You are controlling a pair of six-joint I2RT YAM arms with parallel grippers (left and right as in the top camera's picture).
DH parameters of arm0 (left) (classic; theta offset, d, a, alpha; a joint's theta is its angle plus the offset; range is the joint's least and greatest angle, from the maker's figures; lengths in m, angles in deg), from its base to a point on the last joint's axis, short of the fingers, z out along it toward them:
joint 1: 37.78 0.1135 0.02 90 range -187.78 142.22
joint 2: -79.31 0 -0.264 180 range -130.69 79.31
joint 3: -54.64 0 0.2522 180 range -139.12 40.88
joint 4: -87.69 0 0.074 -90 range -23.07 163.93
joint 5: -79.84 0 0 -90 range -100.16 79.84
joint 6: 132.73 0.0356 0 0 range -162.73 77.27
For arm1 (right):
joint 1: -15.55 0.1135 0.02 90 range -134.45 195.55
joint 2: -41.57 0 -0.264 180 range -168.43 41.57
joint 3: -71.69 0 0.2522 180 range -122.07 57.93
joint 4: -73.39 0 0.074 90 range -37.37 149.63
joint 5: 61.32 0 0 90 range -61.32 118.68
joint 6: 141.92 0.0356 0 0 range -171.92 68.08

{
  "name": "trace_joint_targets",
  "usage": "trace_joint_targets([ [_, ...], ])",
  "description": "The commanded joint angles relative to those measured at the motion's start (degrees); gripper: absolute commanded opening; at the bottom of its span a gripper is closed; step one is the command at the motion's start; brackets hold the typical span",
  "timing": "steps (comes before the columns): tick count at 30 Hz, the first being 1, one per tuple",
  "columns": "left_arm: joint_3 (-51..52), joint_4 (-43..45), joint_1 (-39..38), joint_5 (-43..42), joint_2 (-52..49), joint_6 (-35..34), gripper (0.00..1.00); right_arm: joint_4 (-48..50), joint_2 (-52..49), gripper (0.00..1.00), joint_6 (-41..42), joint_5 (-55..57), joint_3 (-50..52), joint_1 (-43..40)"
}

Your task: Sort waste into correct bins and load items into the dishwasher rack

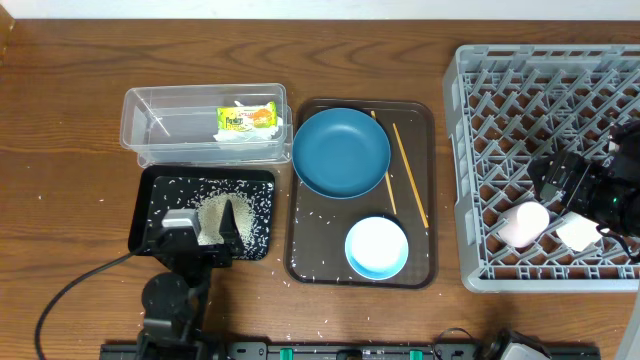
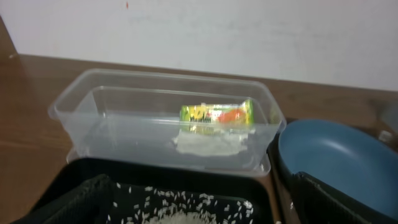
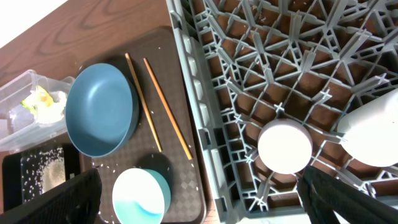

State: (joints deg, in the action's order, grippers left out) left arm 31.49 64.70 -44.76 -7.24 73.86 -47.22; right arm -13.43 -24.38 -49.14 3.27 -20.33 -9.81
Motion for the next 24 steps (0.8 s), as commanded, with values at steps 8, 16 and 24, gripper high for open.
trace_joint_targets([
  [8,9.16,5.49,0.39,-0.76,5.35,-0.46,0.93,0.0,0.04,0.99,0.35,0.13,-0.37,0.37],
  [16,9.16,5.44,0.7,-0.79,5.22,-0.48,0.93,0.0,0.04,0.99,0.35,0.13,-0.37,0.37],
  [24,9.16,5.44,0.7,-0.79,5.22,-0.48,0.93,0.0,0.04,0.99,0.35,0.13,-0.37,0.37],
])
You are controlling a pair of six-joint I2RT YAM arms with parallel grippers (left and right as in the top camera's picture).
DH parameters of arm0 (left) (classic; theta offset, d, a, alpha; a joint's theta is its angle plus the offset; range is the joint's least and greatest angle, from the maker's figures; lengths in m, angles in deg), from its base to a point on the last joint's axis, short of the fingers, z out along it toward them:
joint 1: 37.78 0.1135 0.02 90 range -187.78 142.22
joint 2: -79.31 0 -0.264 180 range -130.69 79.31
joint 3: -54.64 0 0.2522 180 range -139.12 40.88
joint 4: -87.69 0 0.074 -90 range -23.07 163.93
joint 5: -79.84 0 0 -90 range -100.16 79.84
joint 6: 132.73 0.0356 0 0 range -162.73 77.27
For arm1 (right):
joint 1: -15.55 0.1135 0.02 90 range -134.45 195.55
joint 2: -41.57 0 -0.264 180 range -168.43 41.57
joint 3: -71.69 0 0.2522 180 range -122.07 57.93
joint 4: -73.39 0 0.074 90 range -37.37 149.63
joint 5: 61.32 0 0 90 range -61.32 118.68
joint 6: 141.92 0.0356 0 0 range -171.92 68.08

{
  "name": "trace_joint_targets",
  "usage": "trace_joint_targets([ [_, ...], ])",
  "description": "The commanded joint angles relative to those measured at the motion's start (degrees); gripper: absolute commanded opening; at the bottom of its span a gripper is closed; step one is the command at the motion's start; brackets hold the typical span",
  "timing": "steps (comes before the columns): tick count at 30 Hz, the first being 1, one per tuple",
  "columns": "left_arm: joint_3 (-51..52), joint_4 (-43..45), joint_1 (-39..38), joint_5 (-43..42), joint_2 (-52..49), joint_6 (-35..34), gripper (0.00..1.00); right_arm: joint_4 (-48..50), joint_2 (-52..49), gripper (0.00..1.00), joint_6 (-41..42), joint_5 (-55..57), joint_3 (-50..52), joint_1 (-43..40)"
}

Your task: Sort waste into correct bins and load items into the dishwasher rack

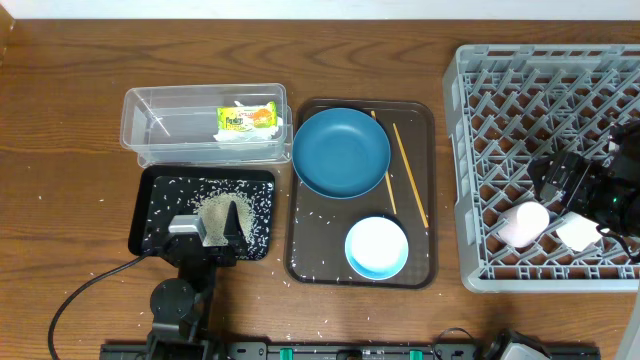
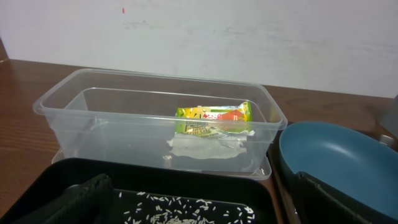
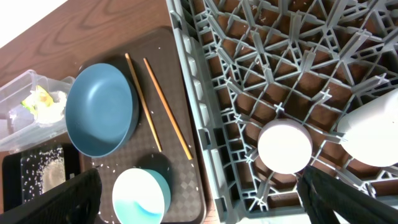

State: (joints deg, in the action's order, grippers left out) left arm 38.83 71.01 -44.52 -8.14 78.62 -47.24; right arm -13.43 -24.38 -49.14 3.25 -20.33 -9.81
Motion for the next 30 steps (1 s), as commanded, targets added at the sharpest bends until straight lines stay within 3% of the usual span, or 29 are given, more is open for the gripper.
trace_joint_targets([
  [1,1.81,-0.87,0.46,0.11,0.46,-0.46,0.93,0.0,0.04,0.99,0.35,0.15,-0.37,0.37],
  [14,1.81,-0.87,0.46,0.11,0.46,-0.46,0.93,-0.04,0.04,0.99,0.61,-1.18,-0.37,0.37],
  [21,1.81,-0.87,0.46,0.11,0.46,-0.46,0.93,2.19,0.07,0.99,13.18,-7.28,-0.37,0.39],
  [23,1.81,-0.87,0.46,0.11,0.46,-0.46,0.93,2.43,0.04,0.87,10.73,-10.51,-0.37,1.18],
  [25,1.81,-0.87,0.46,0.11,0.46,-0.46,0.93,1.99,0.07,0.8,7.8,-12.33,-0.37,3.65],
  [30,1.81,-0.87,0.46,0.11,0.46,-0.46,0.93,0.0,0.04,0.85,5.05,-3.28,-0.37,18.4],
])
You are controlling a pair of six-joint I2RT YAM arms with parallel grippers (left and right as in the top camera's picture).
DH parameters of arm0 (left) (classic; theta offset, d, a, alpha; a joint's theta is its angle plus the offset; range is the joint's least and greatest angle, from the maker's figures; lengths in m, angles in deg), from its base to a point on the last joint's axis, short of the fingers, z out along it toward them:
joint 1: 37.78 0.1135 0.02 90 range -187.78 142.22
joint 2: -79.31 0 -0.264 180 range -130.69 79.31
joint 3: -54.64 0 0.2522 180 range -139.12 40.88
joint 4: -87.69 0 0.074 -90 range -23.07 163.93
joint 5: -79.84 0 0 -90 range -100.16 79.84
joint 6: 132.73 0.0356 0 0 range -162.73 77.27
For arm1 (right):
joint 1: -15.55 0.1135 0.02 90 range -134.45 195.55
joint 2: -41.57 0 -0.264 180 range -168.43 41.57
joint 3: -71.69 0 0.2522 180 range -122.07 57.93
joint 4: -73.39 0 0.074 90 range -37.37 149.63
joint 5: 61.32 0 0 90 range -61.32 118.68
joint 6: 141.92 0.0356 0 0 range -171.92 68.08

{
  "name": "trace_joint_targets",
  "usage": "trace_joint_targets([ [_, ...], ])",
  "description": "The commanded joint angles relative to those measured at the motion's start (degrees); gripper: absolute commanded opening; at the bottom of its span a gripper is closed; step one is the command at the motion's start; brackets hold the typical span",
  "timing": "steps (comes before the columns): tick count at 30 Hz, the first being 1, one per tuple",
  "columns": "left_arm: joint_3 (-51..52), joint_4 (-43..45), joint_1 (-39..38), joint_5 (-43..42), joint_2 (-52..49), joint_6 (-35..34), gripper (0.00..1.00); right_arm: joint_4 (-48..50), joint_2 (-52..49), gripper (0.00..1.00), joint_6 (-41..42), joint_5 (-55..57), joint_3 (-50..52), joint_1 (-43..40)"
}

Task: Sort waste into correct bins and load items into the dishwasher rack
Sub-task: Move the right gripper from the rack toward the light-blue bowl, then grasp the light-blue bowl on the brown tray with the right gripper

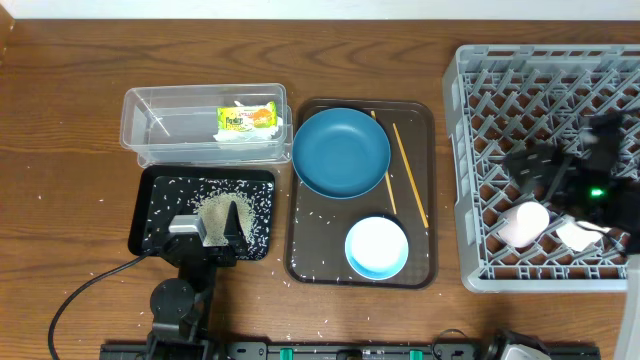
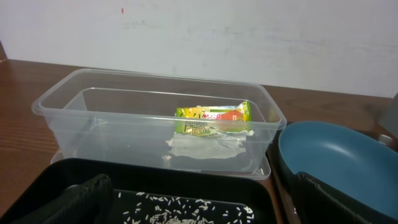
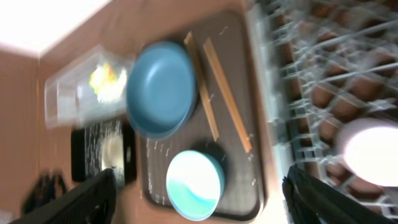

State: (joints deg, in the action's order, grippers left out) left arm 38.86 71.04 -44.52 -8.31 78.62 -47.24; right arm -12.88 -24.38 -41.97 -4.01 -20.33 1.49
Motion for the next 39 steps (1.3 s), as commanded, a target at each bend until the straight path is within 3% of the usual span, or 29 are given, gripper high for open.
trace_joint_targets([
  [1,1.79,-0.9,0.46,0.28,0.46,-0.46,0.93,-0.61,0.04,0.86,-2.1,6.97,-0.37,10.58],
  [6,1.79,-0.9,0.46,0.28,0.46,-0.46,0.93,1.44,-1.86,0.92,-0.15,19.96,-0.37,28.87],
  [8,1.79,-0.9,0.46,0.28,0.46,-0.44,0.93,4.09,-2.75,0.97,-0.11,20.35,-0.37,33.27],
  [11,1.79,-0.9,0.46,0.28,0.46,-0.46,0.93,7.06,-4.11,0.94,2.51,20.5,-0.37,36.85],
  [18,1.79,-0.9,0.46,0.28,0.46,-0.46,0.93,1.16,-13.25,0.74,4.15,19.8,2.43,37.77],
  [23,1.79,-0.9,0.46,0.28,0.46,-0.46,0.93,1.88,-19.19,0.71,-1.14,10.62,9.33,38.21],
  [28,1.79,-0.9,0.46,0.28,0.46,-0.46,0.93,6.6,-23.39,0.63,0.07,11.04,15.5,39.15],
  [39,1.79,-0.9,0.46,0.28,0.46,-0.46,0.93,15.96,-24.06,0.59,5.79,17.77,23.45,39.28],
])
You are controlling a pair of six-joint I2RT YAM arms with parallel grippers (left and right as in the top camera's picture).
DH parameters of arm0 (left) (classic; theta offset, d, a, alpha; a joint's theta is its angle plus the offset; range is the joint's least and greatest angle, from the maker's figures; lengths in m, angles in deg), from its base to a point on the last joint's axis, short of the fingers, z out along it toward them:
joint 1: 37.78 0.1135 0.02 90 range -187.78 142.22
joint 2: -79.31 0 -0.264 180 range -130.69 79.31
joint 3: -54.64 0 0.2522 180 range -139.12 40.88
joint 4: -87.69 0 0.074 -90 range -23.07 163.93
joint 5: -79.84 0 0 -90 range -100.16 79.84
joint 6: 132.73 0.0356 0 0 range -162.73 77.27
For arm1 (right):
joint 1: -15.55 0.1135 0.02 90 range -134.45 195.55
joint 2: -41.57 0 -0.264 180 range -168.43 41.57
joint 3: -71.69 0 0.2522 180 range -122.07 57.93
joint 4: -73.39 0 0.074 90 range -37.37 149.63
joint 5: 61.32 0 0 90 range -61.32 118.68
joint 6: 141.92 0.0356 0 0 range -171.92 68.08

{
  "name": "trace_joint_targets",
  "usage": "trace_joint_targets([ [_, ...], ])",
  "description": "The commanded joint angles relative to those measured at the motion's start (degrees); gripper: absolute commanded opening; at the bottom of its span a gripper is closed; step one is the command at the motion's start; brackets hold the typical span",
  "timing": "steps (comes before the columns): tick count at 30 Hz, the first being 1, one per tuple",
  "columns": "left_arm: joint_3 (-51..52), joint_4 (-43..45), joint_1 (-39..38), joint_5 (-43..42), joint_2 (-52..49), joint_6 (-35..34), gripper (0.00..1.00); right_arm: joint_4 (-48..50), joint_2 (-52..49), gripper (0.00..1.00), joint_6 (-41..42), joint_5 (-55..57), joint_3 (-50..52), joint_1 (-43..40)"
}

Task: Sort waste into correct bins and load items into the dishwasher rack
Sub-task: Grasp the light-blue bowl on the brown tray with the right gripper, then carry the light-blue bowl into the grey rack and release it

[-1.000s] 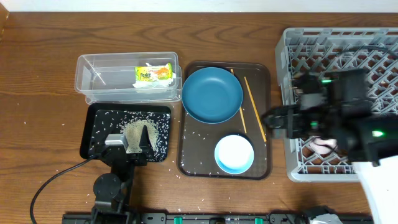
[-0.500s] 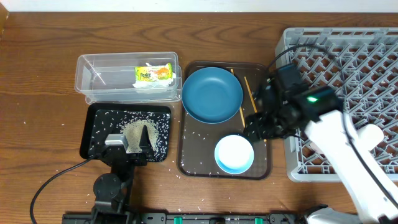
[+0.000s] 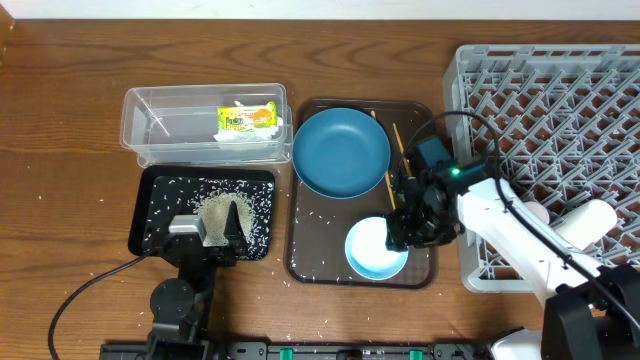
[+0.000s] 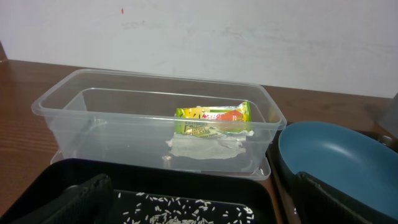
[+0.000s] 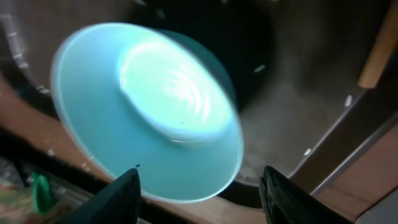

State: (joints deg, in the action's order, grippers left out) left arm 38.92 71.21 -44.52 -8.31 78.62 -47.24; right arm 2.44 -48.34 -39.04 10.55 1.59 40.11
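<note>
A small light-blue bowl (image 3: 372, 247) sits at the near end of the brown tray (image 3: 310, 235). My right gripper (image 3: 402, 236) hangs open at the bowl's right rim. In the right wrist view the bowl (image 5: 149, 106) fills the frame, with the gripper (image 5: 200, 182) and its two fingers low on either side of its near rim. A large blue plate (image 3: 341, 152) lies at the tray's far end, with chopsticks (image 3: 397, 140) beside it, partly under my arm. My left gripper (image 3: 205, 236) stands open over the black tray of rice (image 3: 160, 190).
The grey dishwasher rack (image 3: 545, 70) stands at the right, with a white cup (image 3: 592, 218) near its front. A clear bin (image 3: 160, 125) at the back left holds a yellow-green wrapper (image 4: 214, 118) and a napkin. Rice grains lie scattered on the table.
My right gripper was over the rack near the white cups; now it is over the brown tray, open at the light-blue bowl. The left arm has not moved.
First my right gripper hung over the rack's near side by two white cups, and my left gripper stood over the rice tray. The left gripper then sat a little nearer the table's front edge. The right arm was then shifted left, and is now at the bowl.
</note>
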Motion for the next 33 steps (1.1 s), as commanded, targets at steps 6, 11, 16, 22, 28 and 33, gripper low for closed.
trace_joint_targets([
  [6,1.73,-1.07,0.46,0.28,0.46,-0.46,0.93,4.52,-0.11,0.53,2.99,3.06,2.54,0.74],
  [11,1.73,-1.07,0.46,0.28,0.46,-0.46,0.93,8.98,-0.11,0.2,6.25,4.9,5.35,3.26],
  [16,1.73,-1.07,0.46,0.28,0.46,-0.46,0.93,8.66,0.7,0.01,9.16,7.87,4.48,3.45],
  [22,1.73,-1.07,0.46,0.28,0.46,-0.46,0.93,3.56,7.48,0.01,9.4,16.41,-1.6,3.08],
  [28,1.73,-1.07,0.46,0.28,0.46,-0.46,0.93,-2.56,17.33,0.02,9.44,43.6,-11.02,1.27],
  [33,1.73,-1.07,0.46,0.28,0.46,-0.46,0.93,-2.36,21.94,0.02,17.46,67.45,-13.73,-4.96],
])
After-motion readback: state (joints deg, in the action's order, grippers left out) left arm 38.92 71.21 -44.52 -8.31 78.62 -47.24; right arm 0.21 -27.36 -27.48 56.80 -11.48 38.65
